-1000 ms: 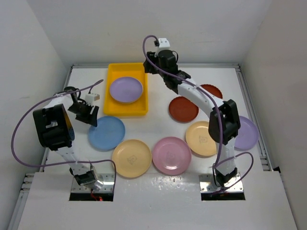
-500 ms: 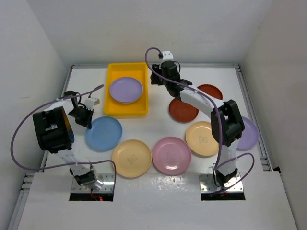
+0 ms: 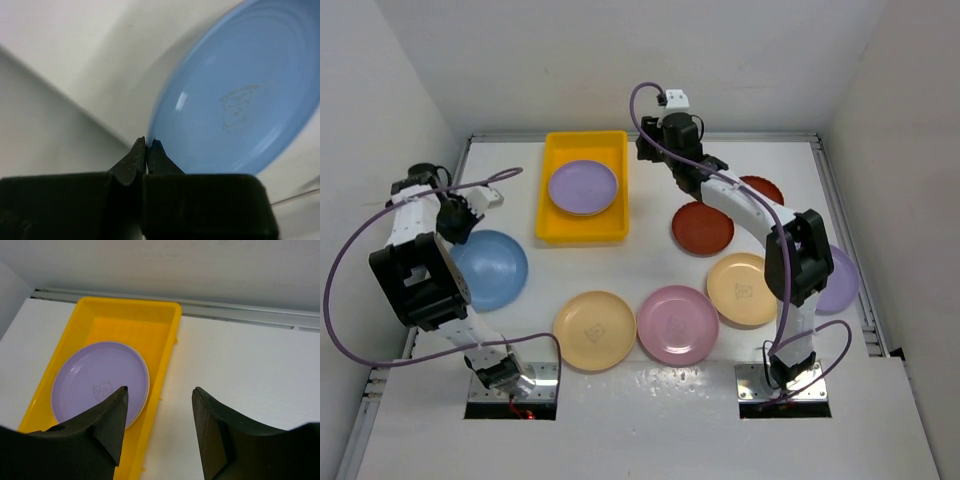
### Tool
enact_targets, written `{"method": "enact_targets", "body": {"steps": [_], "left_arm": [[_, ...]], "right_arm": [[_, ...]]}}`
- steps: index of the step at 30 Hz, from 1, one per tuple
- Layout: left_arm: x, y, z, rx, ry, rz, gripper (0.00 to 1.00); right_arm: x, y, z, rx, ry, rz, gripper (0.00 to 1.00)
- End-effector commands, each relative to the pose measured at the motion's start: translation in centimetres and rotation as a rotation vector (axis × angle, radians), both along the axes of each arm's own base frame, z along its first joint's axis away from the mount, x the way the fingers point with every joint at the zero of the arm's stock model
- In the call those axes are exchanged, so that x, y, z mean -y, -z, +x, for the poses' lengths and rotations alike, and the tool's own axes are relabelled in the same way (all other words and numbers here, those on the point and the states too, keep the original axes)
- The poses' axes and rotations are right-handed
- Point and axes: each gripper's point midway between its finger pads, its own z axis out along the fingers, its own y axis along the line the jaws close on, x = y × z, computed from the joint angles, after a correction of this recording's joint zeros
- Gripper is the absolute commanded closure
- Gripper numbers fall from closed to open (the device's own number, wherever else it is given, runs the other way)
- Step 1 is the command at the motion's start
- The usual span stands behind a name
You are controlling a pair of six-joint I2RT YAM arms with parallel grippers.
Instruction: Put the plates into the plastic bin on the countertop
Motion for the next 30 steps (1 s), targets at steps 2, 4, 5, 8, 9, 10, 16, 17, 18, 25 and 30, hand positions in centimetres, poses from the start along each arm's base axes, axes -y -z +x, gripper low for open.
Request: {"method": "enact_targets", "body": {"steps": [2, 4, 5, 8, 9, 10, 16, 17, 18, 25, 30], "left_arm": [[-0.8, -4.8, 1.6, 0.089, 0.068, 0.001, 1.00], [-1.8, -7.0, 3.5, 0.169, 0.018, -0.075, 1.00], [-2.2, -9.4, 4.2, 0.206, 0.015, -0.091, 1.00], [-3.2, -10.7, 5.6, 0.242, -0.005, -0.193, 1.00], [-4.0, -12.8, 6.6, 0.296, -0.014, -0.176, 1.00], [-4.2, -13.5, 7.4, 0.321, -0.069, -0.200, 1.00], [-0.2, -18.4, 16.5, 0.574, -0.268, -0.398, 1.00], [3.2, -18.9, 18.0, 0.575, -0.266, -0.462, 1.00], [4.8, -19.0, 18.9, 0.581, -0.264, -0.493, 1.00], [12.7, -16.2, 26.6, 0.612, -0.356, -0.534, 1.00], [16.2, -10.3, 28.4, 0.506, -0.406, -0.513, 1.00]], "right_arm": [[-0.2, -3.4, 1.0, 0.081, -0.006, 0.030, 0.46], [0.3, -3.4, 1.0, 0.073, 0.006, 0.045, 0.46], [0.6, -3.3, 1.1, 0.064, 0.015, 0.053, 0.46], [1.6, -2.9, 1.1, 0.048, 0.032, 0.058, 0.46], [1.7, -3.0, 0.8, 0.052, 0.033, 0.057, 0.46], [2.0, -3.1, 0.8, 0.054, 0.039, 0.057, 0.46], [3.3, -1.9, 0.3, 0.036, 0.073, 0.041, 0.46], [3.4, -2.0, 0.2, 0.033, 0.075, 0.050, 0.46], [3.5, -1.8, 0.0, 0.028, 0.077, 0.046, 0.46], [4.9, -1.2, -1.7, 0.010, 0.106, 0.024, 0.46], [6.0, -0.7, -2.9, -0.002, 0.130, 0.015, 0.46]]}}
